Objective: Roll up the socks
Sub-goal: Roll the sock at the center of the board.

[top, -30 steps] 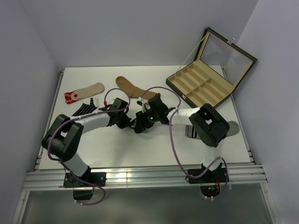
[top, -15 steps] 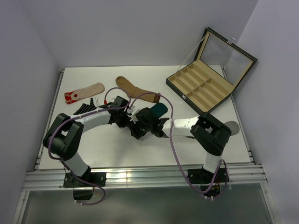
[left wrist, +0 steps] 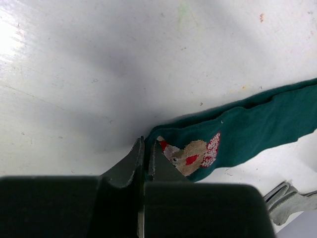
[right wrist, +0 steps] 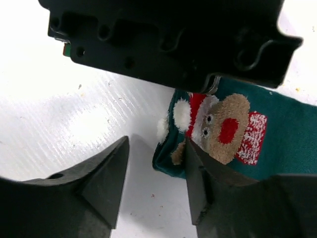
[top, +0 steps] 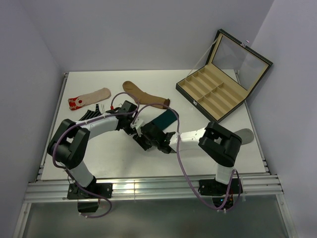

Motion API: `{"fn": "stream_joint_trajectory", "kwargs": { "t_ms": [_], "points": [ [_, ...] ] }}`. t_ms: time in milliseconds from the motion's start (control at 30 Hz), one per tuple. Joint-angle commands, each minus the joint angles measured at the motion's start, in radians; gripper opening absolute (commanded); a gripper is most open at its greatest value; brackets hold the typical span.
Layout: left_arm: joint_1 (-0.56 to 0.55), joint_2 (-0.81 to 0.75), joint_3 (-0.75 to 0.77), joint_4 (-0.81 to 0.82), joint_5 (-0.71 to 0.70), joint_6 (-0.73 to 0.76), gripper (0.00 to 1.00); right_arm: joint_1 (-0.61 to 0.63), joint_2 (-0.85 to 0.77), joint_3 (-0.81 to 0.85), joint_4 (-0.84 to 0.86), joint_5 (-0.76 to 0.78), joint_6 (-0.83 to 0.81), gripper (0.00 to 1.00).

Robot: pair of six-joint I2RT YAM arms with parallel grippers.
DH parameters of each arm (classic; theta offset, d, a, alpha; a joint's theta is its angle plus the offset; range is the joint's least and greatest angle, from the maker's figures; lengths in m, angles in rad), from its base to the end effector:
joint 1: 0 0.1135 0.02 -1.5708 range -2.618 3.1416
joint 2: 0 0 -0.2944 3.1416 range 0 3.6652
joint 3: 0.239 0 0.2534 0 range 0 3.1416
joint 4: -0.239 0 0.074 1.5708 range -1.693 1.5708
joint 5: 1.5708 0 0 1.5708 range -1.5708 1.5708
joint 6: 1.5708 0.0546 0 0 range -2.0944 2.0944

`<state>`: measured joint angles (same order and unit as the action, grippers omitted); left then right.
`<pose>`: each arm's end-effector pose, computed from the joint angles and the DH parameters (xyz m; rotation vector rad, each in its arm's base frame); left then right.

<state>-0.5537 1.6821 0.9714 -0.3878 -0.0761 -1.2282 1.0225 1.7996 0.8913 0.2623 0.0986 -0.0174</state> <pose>0.2887 -0.1736 0.1766 -0.9343 2.5884 -0.4491 0.2068 0.3283 0.1658 -1.0694 1.9794 0.4427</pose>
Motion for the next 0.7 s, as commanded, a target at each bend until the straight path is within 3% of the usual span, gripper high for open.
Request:
{"fn": "stream_joint_trajectory", "kwargs": {
  "t_ms": [0,167,400,567,667],
  "points": [
    [0.000,0.016,0.038,-0.026,-0.001,-0.042,0.00,0.017,0.009,-0.020,0.092,0.076,-0.018,0.54],
    [0.000,0.016,0.038,-0.031,-0.002,-0.053,0.00,0.019,0.032,-0.028,0.107,0.113,-0.012,0.43],
    [0.003,0.005,0.038,-0.026,-0.007,-0.065,0.00,0.008,0.043,-0.031,0.085,0.133,0.016,0.02],
    [0.011,-0.009,0.029,-0.008,-0.011,-0.071,0.06,-0.044,0.015,-0.034,0.043,0.017,0.076,0.00],
    [0.018,-0.036,0.003,0.024,-0.016,-0.089,0.19,-0.105,0.000,-0.020,0.009,-0.130,0.129,0.00]
  ]
}}
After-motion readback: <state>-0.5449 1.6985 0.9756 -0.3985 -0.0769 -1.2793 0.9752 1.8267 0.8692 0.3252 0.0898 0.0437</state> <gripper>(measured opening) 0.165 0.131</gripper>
